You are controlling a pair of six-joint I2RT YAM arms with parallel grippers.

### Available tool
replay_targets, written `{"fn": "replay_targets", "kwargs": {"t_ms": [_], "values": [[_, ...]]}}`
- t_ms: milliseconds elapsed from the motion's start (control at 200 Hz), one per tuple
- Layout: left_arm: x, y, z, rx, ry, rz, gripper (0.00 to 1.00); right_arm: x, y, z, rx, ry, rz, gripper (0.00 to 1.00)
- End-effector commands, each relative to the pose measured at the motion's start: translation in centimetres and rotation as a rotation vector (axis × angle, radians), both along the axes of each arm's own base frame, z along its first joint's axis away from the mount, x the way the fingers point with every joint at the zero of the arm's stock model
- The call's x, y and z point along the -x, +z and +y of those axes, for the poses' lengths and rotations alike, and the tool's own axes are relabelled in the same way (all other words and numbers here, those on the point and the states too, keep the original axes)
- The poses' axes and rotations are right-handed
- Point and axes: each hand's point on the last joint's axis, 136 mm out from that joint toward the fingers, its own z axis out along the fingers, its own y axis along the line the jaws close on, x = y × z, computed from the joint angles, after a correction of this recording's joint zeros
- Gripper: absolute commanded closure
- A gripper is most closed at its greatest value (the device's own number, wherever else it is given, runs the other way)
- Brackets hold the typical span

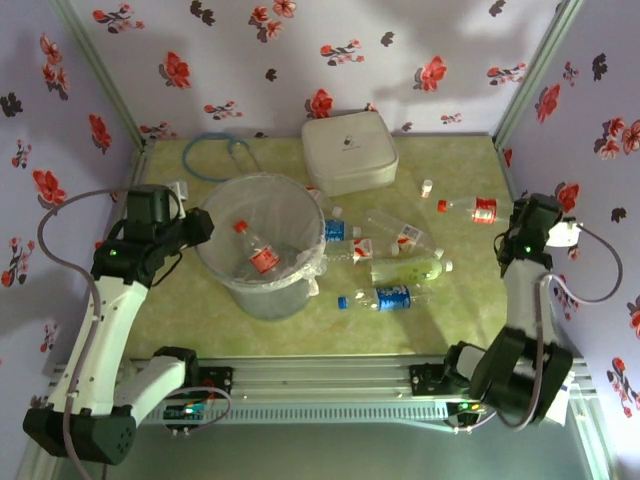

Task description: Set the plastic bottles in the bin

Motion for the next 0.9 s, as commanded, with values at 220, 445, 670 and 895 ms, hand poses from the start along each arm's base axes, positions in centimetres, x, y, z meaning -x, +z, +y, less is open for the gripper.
{"fn": "replay_targets", "kwargs": {"t_ms": [220,445,670,895], "values": [[-1.7,0.6,-1.2,0.049,-0.012,-0.059,1.0,-1.4,13.4,10.6,0.172,0.341,-0.253,0.69],[-1.5,0.7,-1.2,0.039,-0.02,-0.058,1.0,-1.9,23.2,23.0,0.378,0.719,-0.509,0.71],[-1.5,1.0,-1.2,0.042,-0.017,-0.063,1.0,0.7,27.2,37.6,0.616,1.172,-0.663,0.71],[-1.5,1.3,-1.2,0.039,-0.02,-0.065,1.0,3.5,24.2,47.8,0.805,1.519,-0.675,0.72]]}}
